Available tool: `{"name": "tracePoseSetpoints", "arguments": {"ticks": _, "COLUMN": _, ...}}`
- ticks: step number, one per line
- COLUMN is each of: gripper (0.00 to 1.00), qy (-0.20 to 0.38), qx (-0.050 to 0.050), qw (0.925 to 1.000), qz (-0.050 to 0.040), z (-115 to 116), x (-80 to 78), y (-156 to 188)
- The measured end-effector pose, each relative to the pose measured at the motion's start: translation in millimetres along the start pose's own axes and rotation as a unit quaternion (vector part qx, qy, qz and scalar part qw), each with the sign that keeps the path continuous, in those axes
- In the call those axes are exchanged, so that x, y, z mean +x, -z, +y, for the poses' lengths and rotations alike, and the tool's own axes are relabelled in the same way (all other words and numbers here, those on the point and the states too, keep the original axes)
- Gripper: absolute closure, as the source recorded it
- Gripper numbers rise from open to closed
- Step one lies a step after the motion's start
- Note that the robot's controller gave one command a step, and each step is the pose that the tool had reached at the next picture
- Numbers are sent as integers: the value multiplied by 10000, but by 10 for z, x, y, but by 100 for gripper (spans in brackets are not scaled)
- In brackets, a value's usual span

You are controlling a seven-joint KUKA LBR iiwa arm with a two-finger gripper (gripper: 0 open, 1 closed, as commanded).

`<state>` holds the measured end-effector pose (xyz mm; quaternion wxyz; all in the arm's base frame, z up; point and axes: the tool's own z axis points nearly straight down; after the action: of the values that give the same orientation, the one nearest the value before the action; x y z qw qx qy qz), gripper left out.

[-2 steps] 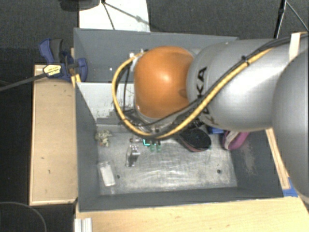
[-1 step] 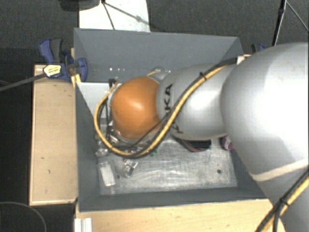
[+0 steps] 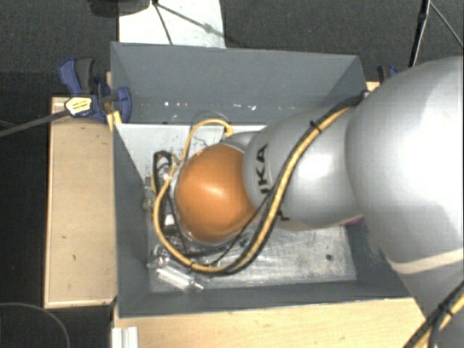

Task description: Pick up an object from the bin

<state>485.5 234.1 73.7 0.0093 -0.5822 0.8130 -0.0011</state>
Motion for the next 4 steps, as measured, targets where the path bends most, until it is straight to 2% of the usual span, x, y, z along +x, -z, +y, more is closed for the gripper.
{"name": "tracePoseSetpoints", "arguments": {"ticks": 1, "gripper": 0, "qy": 1837, "qx": -63, "qw": 9830, "qz": 31, "z": 97, "x": -187, "y": 274}}
{"name": "tracePoseSetpoints", "arguments": {"ticks": 2, "gripper": 0, "qy": 3732, "qx": -75, "qw": 9277, "qz": 17, "z": 25, "x": -225, "y": -36}}
{"name": "tracePoseSetpoints", "arguments": {"ticks": 3, "gripper": 0, "qy": 3687, "qx": -92, "qw": 9295, "qz": 30, "z": 30, "x": -231, "y": -33}}
{"name": "tracePoseSetpoints", "arguments": {"ticks": 4, "gripper": 100, "qy": 3677, "qx": -71, "qw": 9299, "qz": 30, "z": 13, "x": -236, "y": -21}}
